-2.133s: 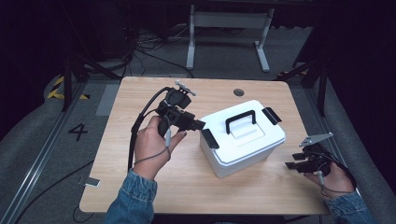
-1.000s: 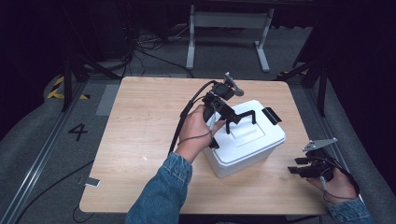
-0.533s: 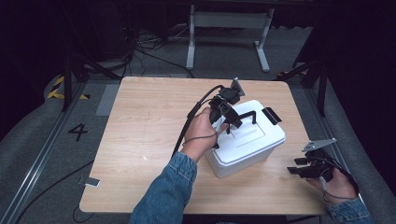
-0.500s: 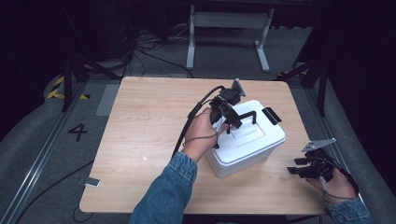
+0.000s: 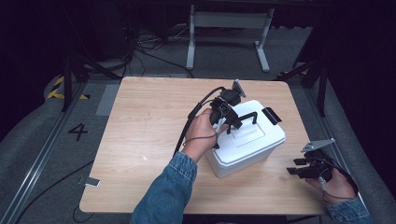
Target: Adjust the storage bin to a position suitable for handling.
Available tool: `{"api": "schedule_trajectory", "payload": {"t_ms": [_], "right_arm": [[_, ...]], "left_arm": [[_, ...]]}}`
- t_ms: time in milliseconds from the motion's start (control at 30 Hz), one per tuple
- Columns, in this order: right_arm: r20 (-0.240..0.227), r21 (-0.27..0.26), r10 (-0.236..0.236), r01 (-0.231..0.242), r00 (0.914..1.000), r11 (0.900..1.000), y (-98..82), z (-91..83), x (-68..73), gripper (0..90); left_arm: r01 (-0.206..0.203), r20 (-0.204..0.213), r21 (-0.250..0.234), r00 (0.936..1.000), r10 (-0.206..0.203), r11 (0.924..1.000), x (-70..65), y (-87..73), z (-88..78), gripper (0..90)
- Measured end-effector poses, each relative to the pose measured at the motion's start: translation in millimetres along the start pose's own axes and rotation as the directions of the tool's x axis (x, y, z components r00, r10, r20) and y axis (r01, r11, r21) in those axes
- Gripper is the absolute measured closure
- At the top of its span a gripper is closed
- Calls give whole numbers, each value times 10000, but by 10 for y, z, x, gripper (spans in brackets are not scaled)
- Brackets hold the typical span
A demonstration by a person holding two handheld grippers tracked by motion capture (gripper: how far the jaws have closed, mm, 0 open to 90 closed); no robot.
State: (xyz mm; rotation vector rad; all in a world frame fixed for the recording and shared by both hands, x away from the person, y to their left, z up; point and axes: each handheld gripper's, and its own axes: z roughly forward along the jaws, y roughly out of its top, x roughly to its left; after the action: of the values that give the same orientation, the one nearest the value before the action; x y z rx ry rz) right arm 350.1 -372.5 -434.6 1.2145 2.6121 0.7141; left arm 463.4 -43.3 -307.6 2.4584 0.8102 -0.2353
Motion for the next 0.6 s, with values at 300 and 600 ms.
{"api": "schedule_trajectory", "payload": {"t_ms": [300, 600], "right_arm": [[23, 6, -18, 18, 10000, 10000, -1, -1, -5, 476], [2, 26, 39, -39, 10000, 10000, -21, -5, -2, 475]], "left_arm": [[-180, 65, -171, 9998, 181, 9997, -20, -4, -18, 828], [-355, 56, -488, 9993, 358, 9982, -87, 36, -89, 839]]}}
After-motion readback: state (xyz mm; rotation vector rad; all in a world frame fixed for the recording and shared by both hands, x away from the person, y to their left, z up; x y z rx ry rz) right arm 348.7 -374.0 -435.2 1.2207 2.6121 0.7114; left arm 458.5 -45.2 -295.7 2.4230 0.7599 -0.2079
